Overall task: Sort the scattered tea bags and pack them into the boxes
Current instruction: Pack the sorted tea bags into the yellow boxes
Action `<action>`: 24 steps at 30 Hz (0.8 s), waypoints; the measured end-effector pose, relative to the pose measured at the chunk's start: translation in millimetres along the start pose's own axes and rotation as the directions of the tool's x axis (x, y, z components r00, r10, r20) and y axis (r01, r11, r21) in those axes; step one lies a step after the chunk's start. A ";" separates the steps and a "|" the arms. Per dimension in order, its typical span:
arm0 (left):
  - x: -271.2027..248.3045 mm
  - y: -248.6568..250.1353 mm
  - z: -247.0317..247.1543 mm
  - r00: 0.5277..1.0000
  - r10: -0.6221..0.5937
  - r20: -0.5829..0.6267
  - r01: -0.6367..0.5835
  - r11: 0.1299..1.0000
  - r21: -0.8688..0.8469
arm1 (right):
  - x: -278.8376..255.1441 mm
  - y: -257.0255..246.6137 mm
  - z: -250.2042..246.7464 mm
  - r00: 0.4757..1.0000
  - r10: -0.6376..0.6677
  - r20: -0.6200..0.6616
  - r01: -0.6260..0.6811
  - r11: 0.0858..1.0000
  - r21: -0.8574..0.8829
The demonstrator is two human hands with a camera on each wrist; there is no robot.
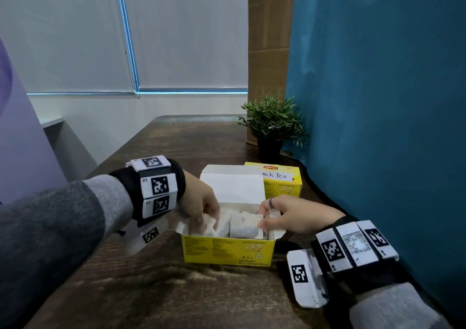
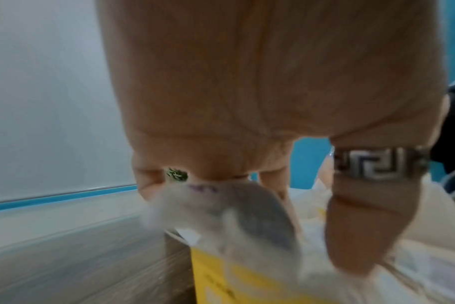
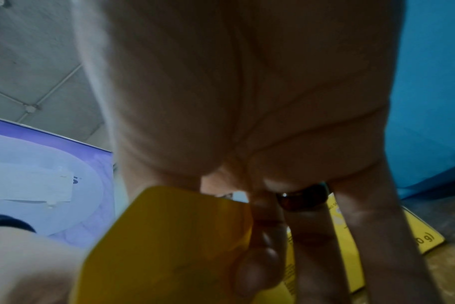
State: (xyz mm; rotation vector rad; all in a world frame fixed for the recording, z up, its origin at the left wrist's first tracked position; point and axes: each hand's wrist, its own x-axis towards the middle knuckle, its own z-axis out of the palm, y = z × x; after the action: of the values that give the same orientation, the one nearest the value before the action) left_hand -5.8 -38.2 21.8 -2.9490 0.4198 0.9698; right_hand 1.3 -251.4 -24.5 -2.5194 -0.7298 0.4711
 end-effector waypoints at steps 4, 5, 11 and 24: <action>-6.0 -5.9 -0.3 0.969 0.059 -0.242 -0.085 0.991 -0.099 | 0.6 -0.2 -0.2 1.000 -0.017 -0.006 0.017 1.000 -0.015; -7.2 -7.7 -1.4 0.954 0.062 -0.293 -0.126 0.971 -0.204 | 0.3 -0.5 -0.1 1.000 -0.017 -0.004 0.017 1.000 -0.019; -3.1 -18.8 10.6 0.960 0.110 -0.258 -0.253 0.738 -0.626 | -0.6 -2.1 0.1 1.000 -0.017 0.004 0.017 0.999 -0.052; -0.7 -11.8 14.2 0.883 0.175 -0.436 -0.244 0.964 -0.108 | -2.4 -4.8 -0.1 1.000 0.000 0.029 0.000 1.000 -0.013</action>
State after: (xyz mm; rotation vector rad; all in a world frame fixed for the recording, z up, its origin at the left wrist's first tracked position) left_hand -11.7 -25.4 9.9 -3.3135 0.7143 0.3668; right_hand -2.6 -249.2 -21.5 -2.5298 -0.7455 0.5050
